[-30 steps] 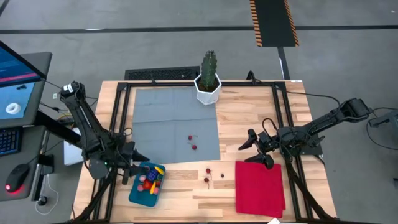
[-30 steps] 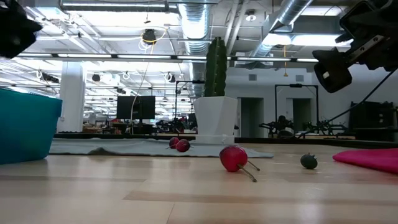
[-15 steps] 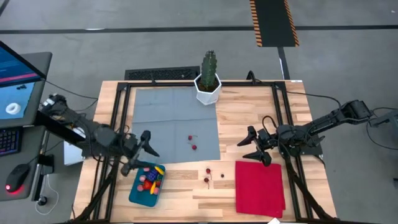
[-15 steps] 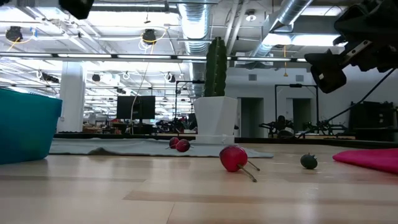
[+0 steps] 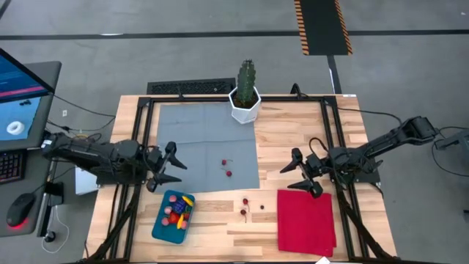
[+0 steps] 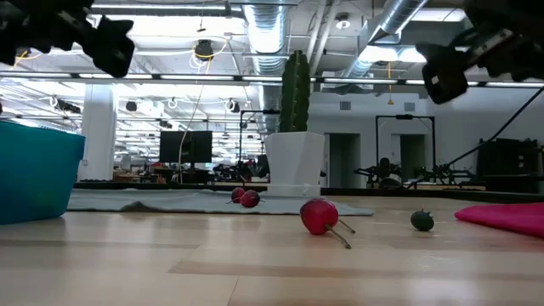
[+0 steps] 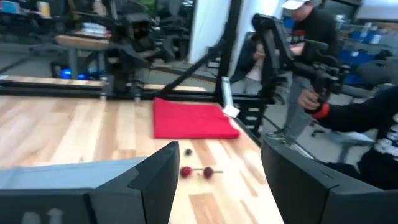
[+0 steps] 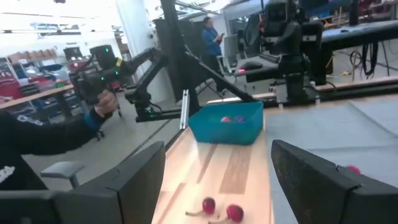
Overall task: Pick and placing Produce into tupperware
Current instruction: Put the cherry into the blue bin
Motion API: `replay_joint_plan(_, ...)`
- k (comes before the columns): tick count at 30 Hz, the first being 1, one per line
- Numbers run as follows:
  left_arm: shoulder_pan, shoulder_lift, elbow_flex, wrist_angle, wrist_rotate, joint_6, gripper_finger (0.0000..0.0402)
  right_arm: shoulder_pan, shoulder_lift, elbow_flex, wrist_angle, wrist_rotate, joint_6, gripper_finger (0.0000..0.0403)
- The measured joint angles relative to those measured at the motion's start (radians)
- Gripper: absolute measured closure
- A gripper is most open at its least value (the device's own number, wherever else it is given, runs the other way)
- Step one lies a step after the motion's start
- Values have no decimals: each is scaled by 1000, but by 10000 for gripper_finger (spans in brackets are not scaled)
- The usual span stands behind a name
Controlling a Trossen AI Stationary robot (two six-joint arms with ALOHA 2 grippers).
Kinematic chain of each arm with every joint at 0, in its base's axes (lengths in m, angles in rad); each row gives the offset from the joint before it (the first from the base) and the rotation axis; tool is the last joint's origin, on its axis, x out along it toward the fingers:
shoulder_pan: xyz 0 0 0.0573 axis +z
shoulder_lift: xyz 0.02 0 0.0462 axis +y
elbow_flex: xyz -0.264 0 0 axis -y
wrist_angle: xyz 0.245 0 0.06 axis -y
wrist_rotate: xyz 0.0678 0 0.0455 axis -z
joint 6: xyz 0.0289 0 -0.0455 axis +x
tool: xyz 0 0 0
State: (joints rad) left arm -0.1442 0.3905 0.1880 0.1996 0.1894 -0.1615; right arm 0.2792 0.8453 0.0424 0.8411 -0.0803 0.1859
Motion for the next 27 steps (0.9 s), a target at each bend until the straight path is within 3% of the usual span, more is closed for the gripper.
replay_joint_plan(4,-13,-3,-50,117,28,46,184,-7,22,125,-197,-2,15,85)
replay_joint_plan(9,-15,-7,-50,129,-14,108,184,-7,148,345,-465,3,47,85)
replay_joint_plan(15,-15,-7,-50,138,-191,195,184,-7,335,566,-716,3,187,85)
replay_joint_plan(19,-15,3,-50,158,-271,221,184,-2,455,644,-709,0,287,85)
replay_joint_plan(27,-15,37,-50,148,-290,102,184,-17,679,766,-711,-3,364,85)
